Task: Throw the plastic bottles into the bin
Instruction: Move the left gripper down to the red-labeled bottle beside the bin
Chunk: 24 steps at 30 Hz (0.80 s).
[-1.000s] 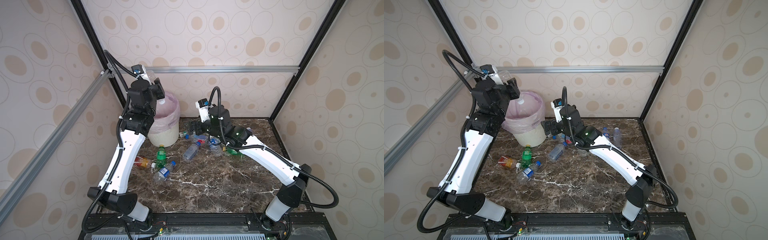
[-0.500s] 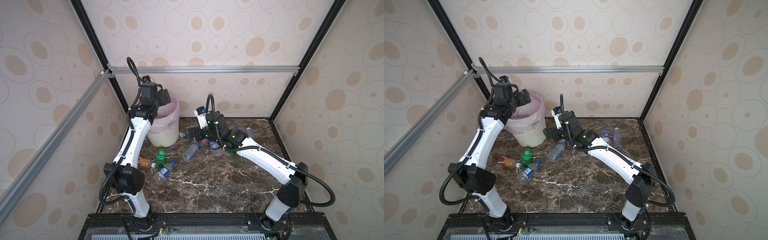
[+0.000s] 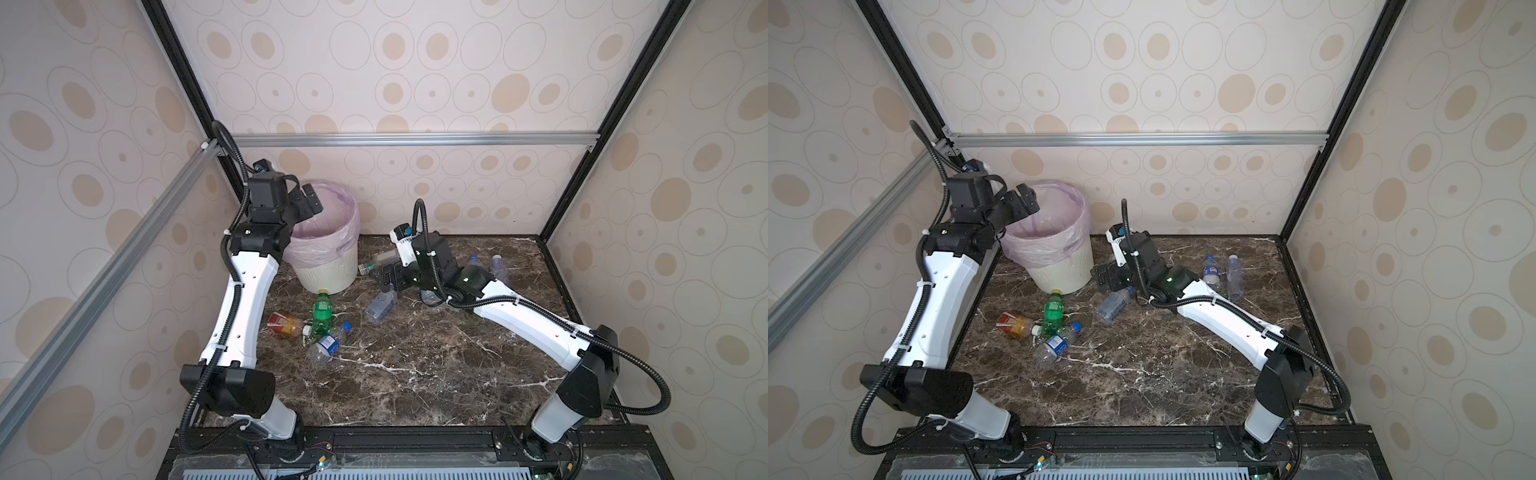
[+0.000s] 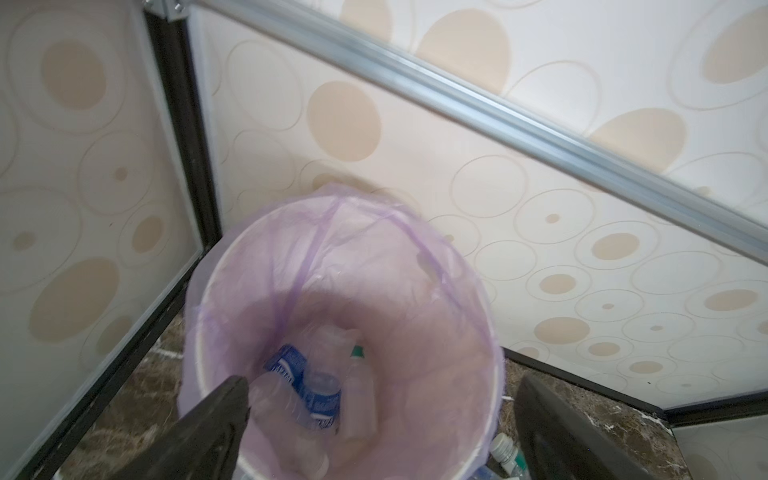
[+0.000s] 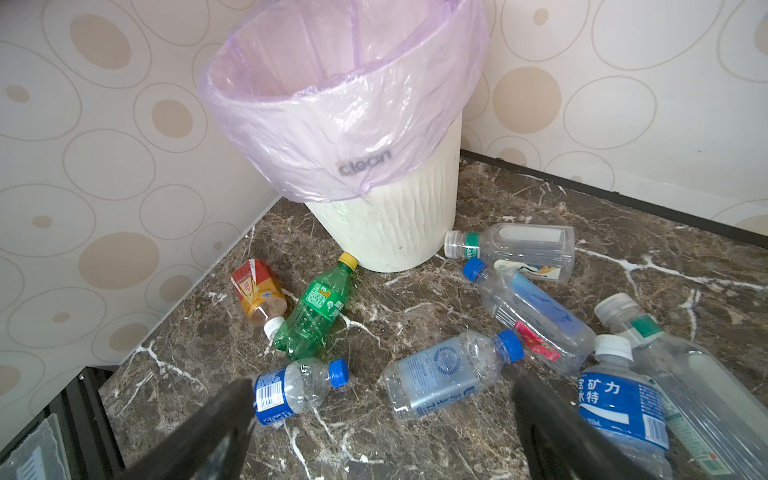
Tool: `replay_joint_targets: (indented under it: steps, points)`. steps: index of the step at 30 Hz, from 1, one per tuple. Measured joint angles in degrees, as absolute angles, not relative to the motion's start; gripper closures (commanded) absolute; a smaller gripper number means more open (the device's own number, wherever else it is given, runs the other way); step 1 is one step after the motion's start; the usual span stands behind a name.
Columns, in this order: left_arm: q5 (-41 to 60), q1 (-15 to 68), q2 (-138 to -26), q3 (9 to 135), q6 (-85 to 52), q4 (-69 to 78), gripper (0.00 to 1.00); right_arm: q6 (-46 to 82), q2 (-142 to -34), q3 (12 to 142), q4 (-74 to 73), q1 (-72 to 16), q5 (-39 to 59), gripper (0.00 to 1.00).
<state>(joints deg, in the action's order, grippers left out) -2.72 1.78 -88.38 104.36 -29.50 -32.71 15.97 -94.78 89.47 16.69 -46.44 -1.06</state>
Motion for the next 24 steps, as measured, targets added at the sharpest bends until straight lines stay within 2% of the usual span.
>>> replay_joint_targets:
  steps: [14,19,24]
  points:
    - [10.07,-23.9,-72.38,69.6,-45.63,-32.18,0.01,13.98,-92.71,84.71,16.32,-46.39,0.01,0.0]
    - [15.27,-26.59,-73.47,59.0,-49.41,-29.41,0.01,13.8,-92.71,83.74,16.27,-46.37,0.25,0.0]
    - [18.65,-26.59,-76.75,54.52,-51.24,-26.13,0.03,14.0,-92.71,82.0,15.86,-46.37,0.27,0.0]
